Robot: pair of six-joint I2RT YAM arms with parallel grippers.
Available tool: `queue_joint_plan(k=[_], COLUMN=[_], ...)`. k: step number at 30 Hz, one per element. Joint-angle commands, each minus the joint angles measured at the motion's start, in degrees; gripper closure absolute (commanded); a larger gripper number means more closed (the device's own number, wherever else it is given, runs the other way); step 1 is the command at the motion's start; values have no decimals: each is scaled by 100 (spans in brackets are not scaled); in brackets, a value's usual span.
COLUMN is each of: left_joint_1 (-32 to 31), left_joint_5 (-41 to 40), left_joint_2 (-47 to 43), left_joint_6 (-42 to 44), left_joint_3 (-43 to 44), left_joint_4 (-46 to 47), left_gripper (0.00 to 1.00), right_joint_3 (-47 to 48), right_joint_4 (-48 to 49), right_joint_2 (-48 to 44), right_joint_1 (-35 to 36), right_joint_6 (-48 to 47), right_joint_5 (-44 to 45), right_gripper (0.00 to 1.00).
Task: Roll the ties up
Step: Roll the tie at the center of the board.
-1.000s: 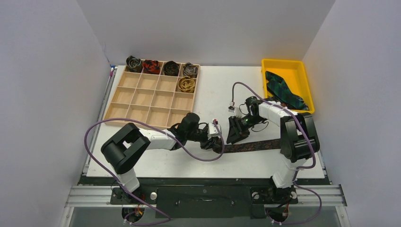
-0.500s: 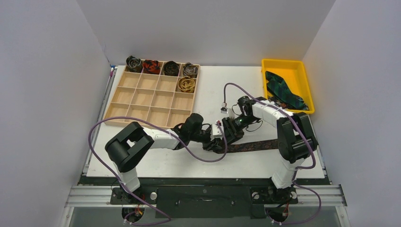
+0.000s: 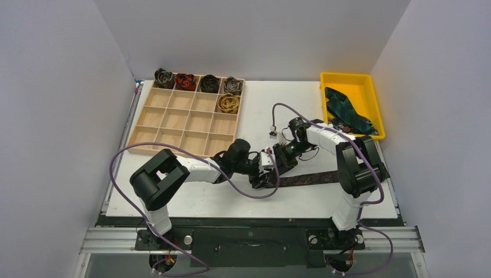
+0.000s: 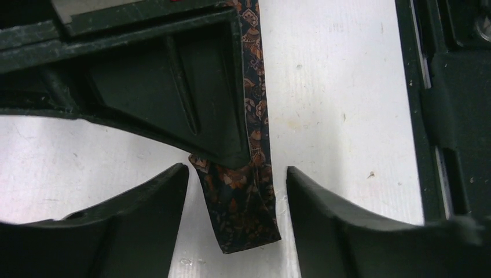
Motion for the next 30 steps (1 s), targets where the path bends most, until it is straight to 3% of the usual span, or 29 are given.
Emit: queue_joint_plan(k=[1,4,8,11,14,16,21,30], left_joint_1=[92,137,102,49,32,9,-78,-109], left_joint_5=[-26,-90,-283,-437,-508,-490,-394,-306], left_joint_2=[-298,-491,-445,-313,-135,-74,44,204], left_joint_6=[-40,108,274,322,289,259,269,344], left_joint_3=[-148,-471,-602,-581,-415,-310,-108,121], left_joint_4=[231,256,203,257,305,364,330,15], left_gripper=[32,21,20,29,50,56,61,60], right_joint_3=[-33,-56,-98,-144,-158,-159,-38,107], right_joint_4=[109,39,-27,-52,-101,-137,-214,-211], right_joint_2=[-58,-91,-83,-77,-75,-64,-48,56], right_joint_1=[-147,-218,-226,-225,-233,-234,-222,-148], right_joint_6=[-124,-210,-313,-376,-420,-435,-428,-415], right_joint_5=[-68,-172,-328,-384,-369,-361,-413,-405], right_gripper=[100,100,100,100,100,96,69,68])
